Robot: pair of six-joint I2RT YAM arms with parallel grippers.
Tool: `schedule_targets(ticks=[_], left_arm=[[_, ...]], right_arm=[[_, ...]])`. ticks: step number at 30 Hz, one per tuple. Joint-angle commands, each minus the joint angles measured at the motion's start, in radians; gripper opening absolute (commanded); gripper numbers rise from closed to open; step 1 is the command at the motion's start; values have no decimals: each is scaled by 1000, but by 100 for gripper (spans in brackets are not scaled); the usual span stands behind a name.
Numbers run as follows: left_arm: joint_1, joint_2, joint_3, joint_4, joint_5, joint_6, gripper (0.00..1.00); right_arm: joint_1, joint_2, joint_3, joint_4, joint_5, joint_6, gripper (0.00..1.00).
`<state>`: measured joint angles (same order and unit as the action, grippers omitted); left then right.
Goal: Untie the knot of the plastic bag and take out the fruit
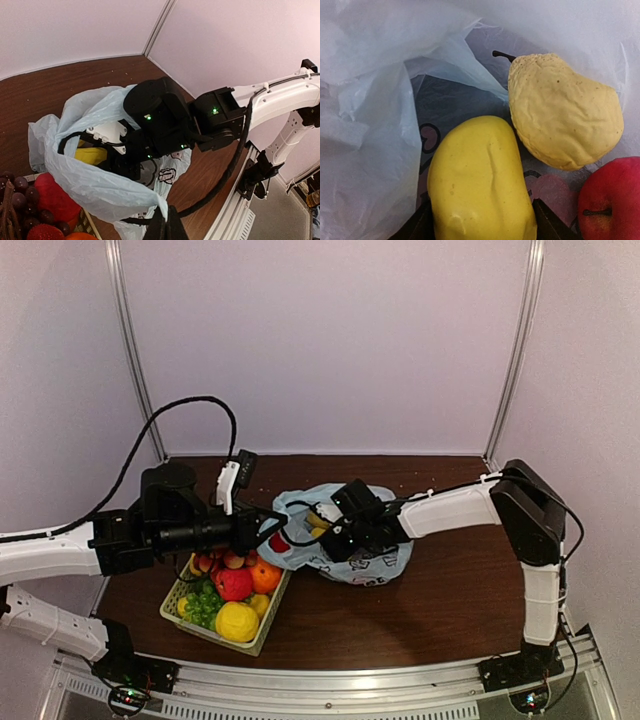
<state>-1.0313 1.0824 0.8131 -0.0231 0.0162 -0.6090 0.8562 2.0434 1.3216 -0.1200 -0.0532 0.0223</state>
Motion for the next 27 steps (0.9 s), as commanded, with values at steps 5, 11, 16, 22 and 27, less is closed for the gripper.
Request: schedule_targets(ticks=[5,11,16,22,27], left_arm=[[-6,-1,29,-13,-43,-15,0],[-5,28,67,-51,-63,-24,0],[-5,59,90,-41,-60,-24,0],[-3,80,105,-36,-53,-21,1],[-4,101,131,-85,-41,-14,17]], right_arm=[[-6,-125,-79,10,-7,-1,33],[-6,-281,-181,13,-22,43,33],[-5,-440,-293,34,-73,102,33],[-2,-625,-396,93,-162,192,33],[4,-716,-420,116,-198,236,33]])
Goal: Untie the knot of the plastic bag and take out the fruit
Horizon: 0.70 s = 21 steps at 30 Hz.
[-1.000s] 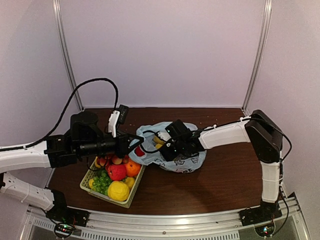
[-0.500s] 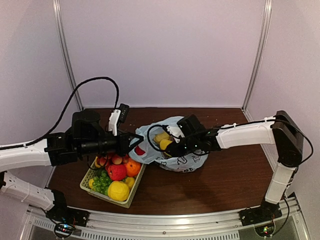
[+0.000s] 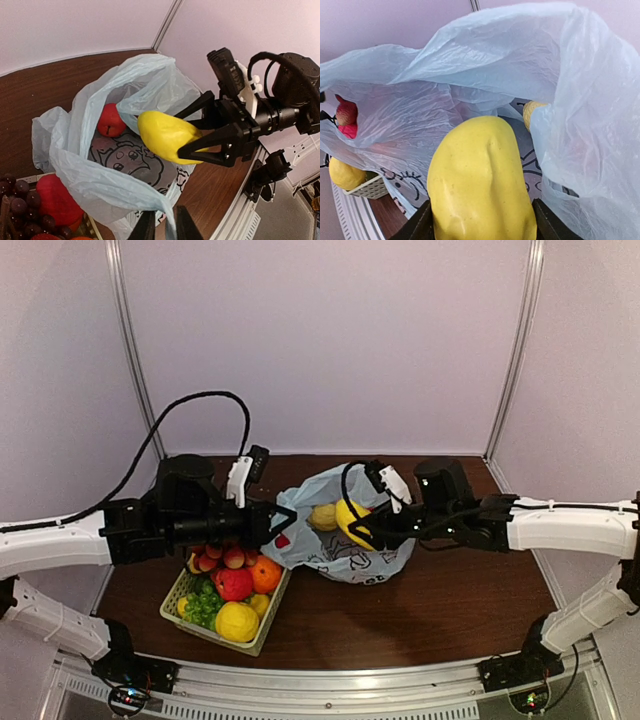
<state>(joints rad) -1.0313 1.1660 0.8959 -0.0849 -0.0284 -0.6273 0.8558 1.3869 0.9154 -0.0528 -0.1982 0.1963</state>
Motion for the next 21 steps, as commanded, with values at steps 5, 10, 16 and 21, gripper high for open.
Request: schedule_targets(ticks=[5,10,16,21], left_arm=[[2,12,110,-113,-7,26,63],[59,-33,188,-247,20,51,88],[239,-32,310,-445,142,108,93],[415,-41,332,-499,207,156,96]], right_arm=[[14,-116,28,44,-63,73,33],[55,-182,62,13,-26,79,34],[186,-210,134,-54,78,65,33],[312,-170,209,-84,186,58,32]])
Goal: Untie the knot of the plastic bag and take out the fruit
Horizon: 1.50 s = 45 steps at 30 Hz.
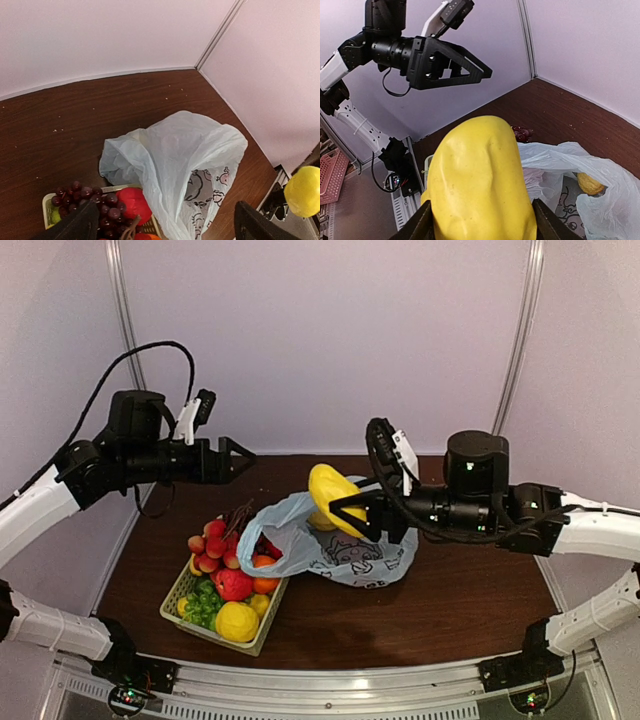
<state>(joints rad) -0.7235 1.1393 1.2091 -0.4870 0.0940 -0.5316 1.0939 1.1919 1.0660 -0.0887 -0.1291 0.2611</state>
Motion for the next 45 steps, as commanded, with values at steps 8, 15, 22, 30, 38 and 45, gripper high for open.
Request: schedule_targets(ticks=[8,15,22,30,38,45], left_arm=[[289,-59,-45,-134,58,65,97],[327,-142,-141,-163,-39,73,97],[360,-199,-209,-176,-113,100,97],[361,-360,-276,-191,-27,-42,97],[360,-551,-406,-39,389,-240,96],[360,-580,-432,18,510,-329,97]], right_arm=[[274,223,229,-81,259,-9,32],[368,508,497,-147,292,-2,33],[392,787,789,-241,301,58,33],[399,918,905,-262,434,127,32],[388,863,834,-142,583,110,33],[367,844,836,-99,612,52,33]])
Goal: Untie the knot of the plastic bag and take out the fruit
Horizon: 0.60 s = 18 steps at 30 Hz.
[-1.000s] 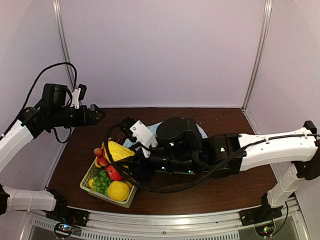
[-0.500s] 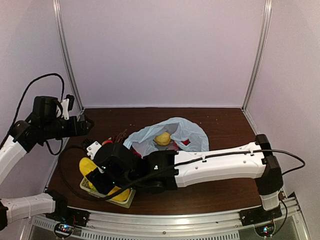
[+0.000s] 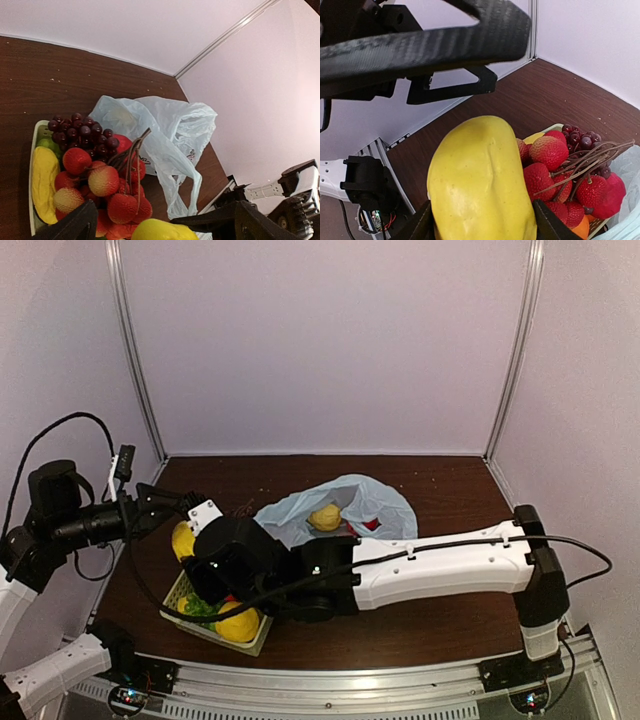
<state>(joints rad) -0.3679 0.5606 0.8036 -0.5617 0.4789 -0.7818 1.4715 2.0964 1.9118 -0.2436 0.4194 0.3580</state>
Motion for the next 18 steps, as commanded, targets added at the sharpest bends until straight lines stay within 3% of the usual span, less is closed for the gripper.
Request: schedule_targets(ticks=[1,14,18], left_arm=[[4,6,-33,93,137,-87,97],[4,37,-51,122,216,-136,97],[4,36,-60,162,244,-165,80]], right_arm=[[-10,-63,-10,62,71,-52,34],[-10,-76,-23,137,116,-116,34],[-10,-66,-12,131,127,-122,35]])
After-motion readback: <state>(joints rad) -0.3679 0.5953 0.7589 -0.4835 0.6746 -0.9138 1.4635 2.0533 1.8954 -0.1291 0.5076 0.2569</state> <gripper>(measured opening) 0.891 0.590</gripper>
